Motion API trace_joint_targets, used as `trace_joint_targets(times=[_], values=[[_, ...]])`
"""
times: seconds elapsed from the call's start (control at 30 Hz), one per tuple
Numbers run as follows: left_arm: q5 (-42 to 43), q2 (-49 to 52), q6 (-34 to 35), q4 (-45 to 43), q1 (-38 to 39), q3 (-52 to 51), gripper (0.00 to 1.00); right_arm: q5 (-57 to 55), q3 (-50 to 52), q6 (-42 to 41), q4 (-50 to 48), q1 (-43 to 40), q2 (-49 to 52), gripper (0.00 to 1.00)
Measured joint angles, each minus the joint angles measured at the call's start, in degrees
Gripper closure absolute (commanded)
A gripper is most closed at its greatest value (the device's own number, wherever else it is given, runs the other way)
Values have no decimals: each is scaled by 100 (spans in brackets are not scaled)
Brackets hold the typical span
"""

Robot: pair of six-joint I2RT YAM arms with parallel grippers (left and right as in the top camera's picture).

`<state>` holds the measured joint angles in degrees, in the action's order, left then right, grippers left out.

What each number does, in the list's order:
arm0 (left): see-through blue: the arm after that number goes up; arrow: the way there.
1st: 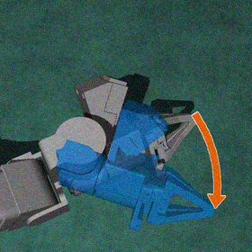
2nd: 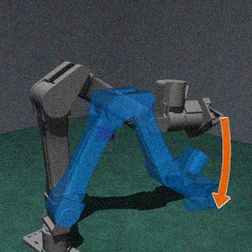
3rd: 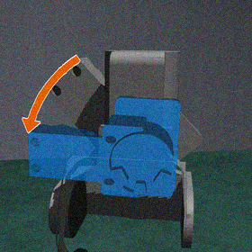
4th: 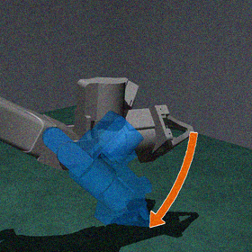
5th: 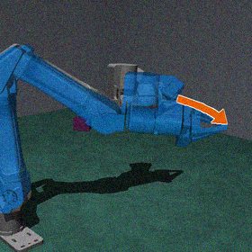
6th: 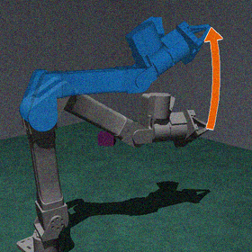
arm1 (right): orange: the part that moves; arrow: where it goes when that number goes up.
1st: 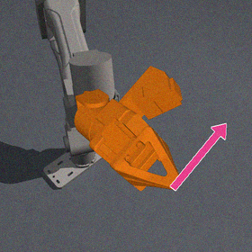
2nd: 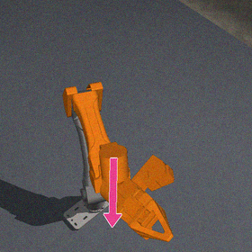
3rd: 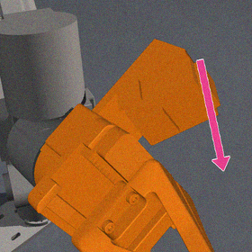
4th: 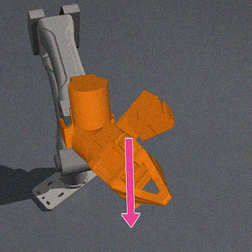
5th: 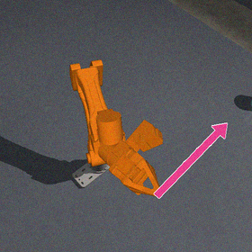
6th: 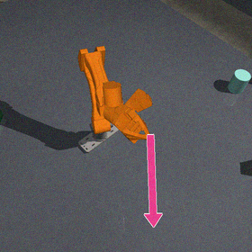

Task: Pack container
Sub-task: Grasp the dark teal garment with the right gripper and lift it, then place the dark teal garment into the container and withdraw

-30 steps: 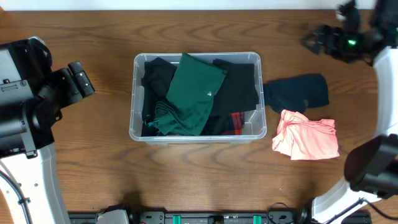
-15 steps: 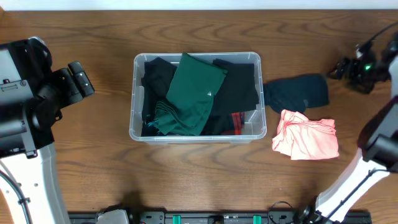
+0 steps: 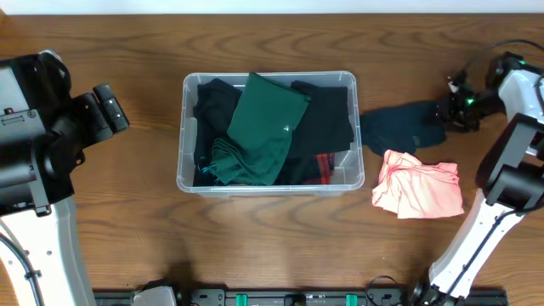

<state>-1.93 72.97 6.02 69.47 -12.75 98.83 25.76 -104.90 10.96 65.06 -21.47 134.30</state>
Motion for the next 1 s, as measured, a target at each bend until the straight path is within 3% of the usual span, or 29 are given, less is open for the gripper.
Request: trace_joint_targets(times=[0.1, 0.3, 0.43, 0.73, 1.0], values=[[0, 0, 0, -2, 0, 0, 2, 63, -13, -42, 103, 72, -4, 99], [0, 0, 0, -2, 0, 0, 2, 144, -7, -39, 376, 129, -146, 99], [0, 0, 0, -2, 0, 0, 2, 748, 70, -37, 304, 146, -861, 99], [0, 0, 0, -2, 0, 0, 2, 2872, -44, -697, -1410, 457, -3508, 99], [0, 0, 0, -2, 0, 0, 2, 3368, -68, -1672, -2343, 1910, -3727, 98]])
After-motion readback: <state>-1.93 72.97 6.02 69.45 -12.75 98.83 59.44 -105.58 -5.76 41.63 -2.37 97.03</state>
